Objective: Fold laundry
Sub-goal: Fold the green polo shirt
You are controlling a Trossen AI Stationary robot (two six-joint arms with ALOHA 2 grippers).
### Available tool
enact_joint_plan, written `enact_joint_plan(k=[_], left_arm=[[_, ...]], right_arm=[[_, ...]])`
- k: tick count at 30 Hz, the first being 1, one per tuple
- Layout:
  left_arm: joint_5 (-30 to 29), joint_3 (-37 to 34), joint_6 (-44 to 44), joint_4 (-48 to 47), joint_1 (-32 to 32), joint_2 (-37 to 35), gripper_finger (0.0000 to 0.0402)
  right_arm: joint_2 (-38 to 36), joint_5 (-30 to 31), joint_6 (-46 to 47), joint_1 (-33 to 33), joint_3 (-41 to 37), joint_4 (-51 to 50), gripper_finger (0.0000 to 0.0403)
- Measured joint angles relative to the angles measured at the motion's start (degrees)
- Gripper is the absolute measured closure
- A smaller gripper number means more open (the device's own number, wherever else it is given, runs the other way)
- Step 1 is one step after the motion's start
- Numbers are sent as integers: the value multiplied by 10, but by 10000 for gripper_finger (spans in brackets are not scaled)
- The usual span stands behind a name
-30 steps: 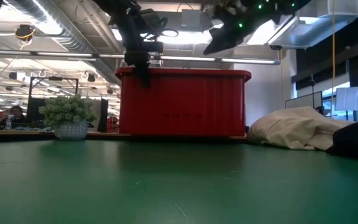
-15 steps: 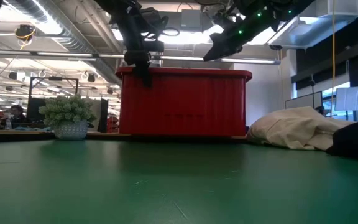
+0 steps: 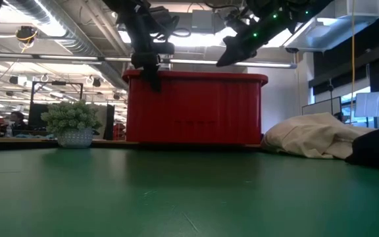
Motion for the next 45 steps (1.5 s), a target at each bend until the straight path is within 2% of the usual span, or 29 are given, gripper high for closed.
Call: enact_joint_plan(k=[9, 22, 31, 38, 41, 45], left_arm=[[-23, 0, 0, -8, -14, 0, 325], [-17, 0, -2, -28, -20, 0, 325], [-16, 0, -11, -47, -38, -1, 325], [-30, 0, -23, -59, -50, -1, 325], [-32, 0, -22, -64, -52, -1, 325], [-32, 0, -22, -64, -51, -1, 325]], right_arm=[[0, -7, 0, 0, 0, 1, 306], [0, -7, -2, 0, 0, 4, 306], [-4, -10, -9, -1, 1, 44, 306], [-4, -11, -12, -20, 1, 45, 304], [-4, -34, -11, -34, 1, 45, 287], [-4, -56, -8, -51, 1, 45, 236]])
